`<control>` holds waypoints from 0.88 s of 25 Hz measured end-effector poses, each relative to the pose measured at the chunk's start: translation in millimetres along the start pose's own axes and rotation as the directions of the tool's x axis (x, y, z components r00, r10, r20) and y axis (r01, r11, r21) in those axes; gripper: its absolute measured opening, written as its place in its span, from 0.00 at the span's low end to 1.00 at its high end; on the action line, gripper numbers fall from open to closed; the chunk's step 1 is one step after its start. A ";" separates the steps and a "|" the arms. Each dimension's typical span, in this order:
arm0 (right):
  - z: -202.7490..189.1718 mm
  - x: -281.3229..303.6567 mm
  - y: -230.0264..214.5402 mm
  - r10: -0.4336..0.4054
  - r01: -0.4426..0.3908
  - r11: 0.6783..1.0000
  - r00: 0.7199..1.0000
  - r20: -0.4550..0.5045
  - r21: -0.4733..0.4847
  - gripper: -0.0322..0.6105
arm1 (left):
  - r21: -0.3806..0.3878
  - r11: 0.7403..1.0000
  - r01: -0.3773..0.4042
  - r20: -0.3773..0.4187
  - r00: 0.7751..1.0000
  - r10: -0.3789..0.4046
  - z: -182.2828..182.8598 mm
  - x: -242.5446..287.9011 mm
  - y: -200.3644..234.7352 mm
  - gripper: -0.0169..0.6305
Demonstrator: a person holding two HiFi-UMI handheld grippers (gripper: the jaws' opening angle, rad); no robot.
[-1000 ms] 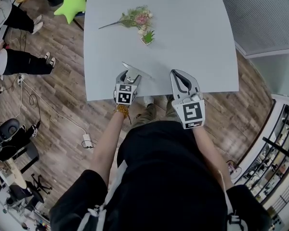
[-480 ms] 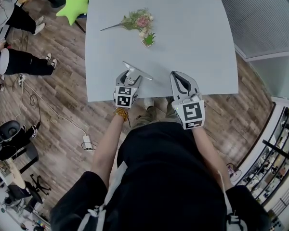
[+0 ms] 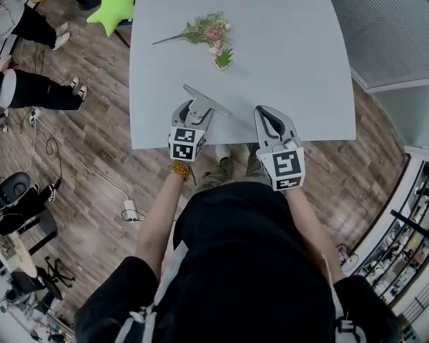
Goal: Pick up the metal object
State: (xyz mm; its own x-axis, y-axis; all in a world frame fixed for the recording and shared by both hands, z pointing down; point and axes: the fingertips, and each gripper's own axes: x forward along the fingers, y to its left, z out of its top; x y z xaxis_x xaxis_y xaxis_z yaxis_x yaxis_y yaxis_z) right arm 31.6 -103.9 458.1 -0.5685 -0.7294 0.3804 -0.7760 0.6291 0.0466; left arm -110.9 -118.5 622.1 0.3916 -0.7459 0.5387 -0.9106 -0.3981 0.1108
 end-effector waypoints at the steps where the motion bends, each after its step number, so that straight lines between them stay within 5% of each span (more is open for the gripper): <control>1: -0.7 -0.1 0.2 0.000 0.000 1.000 1.000 -0.003 0.000 0.05 | 0.006 1.000 0.000 0.008 1.000 0.000 4.3 -2.0 -0.6 0.47; 22: 13.5 6.1 6.3 0.011 -0.010 0.999 0.999 0.031 -0.034 0.05 | 0.086 0.996 -0.028 0.168 0.986 0.013 83.6 -45.1 -3.9 0.47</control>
State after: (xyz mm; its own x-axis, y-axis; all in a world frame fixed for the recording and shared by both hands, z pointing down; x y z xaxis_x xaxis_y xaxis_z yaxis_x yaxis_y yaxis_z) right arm 19.6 -108.1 448.2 -0.5852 -0.7305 0.3520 -0.7605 0.6451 0.0744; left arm -113.9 -128.0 527.6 0.3963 -0.8300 0.3925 -0.9065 -0.4216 0.0237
